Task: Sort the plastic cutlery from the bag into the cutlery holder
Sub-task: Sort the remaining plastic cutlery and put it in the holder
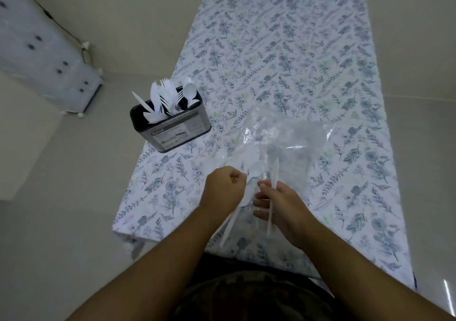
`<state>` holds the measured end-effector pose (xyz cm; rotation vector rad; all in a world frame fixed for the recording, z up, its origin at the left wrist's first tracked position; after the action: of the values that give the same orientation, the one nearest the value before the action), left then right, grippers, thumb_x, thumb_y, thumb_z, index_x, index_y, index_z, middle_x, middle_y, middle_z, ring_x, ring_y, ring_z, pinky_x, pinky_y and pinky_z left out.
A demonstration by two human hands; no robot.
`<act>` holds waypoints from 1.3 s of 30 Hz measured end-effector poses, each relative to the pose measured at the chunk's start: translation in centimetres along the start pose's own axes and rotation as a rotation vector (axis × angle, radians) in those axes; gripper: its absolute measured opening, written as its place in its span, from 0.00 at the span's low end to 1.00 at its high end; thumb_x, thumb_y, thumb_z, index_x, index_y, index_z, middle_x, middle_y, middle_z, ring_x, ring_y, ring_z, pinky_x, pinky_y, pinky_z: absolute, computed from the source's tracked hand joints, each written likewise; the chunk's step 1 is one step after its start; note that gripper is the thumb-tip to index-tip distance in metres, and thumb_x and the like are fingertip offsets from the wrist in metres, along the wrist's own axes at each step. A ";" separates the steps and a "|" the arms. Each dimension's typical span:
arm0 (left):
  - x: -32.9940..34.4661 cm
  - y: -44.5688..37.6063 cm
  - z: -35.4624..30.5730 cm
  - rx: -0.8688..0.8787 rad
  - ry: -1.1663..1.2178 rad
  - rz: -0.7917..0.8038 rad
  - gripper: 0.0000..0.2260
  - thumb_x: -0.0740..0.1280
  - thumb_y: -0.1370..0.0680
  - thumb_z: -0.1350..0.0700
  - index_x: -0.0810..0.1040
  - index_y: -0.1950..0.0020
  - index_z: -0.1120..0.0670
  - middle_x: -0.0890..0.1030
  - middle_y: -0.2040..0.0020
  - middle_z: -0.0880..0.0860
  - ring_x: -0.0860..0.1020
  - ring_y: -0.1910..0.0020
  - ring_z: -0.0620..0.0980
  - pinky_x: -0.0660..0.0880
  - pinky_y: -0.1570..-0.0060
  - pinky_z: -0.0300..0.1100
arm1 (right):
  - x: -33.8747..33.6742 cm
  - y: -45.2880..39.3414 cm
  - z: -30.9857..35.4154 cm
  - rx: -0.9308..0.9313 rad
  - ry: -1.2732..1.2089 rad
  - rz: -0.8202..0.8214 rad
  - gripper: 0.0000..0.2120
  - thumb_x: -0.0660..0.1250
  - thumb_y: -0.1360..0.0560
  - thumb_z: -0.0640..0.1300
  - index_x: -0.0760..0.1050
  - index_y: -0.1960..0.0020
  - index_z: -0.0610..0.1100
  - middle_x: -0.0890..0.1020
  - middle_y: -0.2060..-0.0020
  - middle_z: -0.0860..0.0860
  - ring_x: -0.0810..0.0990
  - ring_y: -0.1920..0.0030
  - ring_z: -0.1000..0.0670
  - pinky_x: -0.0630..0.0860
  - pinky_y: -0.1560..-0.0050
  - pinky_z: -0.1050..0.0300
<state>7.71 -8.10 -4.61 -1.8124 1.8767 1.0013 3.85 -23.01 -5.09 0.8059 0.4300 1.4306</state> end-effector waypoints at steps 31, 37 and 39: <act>-2.4 0.9 3.6 0.152 -0.023 0.243 0.05 0.69 0.24 0.53 0.83 0.57 0.53 0.81 0.66 0.46 0.78 0.67 0.40 0.73 0.66 0.30 | 3.1 0.8 -1.5 0.001 -0.130 -0.151 0.06 0.65 0.18 0.42 0.76 0.45 0.40 0.75 0.65 0.46 0.73 0.69 0.51 0.70 0.68 0.56; -2.9 1.9 3.6 0.260 -0.054 0.420 0.08 0.68 0.23 0.51 0.83 0.60 0.51 0.79 0.70 0.47 0.74 0.72 0.41 0.69 0.70 0.31 | 4.0 0.4 -2.7 0.015 -0.035 -0.148 0.11 0.65 0.17 0.46 0.80 0.43 0.39 0.83 0.60 0.44 0.82 0.59 0.46 0.79 0.57 0.51; -3.1 0.3 4.1 0.237 -0.101 0.321 0.07 0.68 0.23 0.52 0.83 0.57 0.53 0.82 0.65 0.47 0.78 0.66 0.42 0.76 0.64 0.37 | 3.7 0.6 -3.0 0.027 -0.086 -0.140 0.09 0.63 0.17 0.43 0.78 0.42 0.38 0.78 0.66 0.47 0.77 0.67 0.49 0.76 0.65 0.53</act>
<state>6.86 -3.10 -5.22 -1.3322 2.1618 0.9046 1.75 -18.80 -5.99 0.8396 0.4324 1.2587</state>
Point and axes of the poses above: each hand's wrist, its own y-axis away from the middle knuckle, its own x-axis out of the palm, z = x × y, the point moved 1 cm from there along -y, towards the middle knuckle
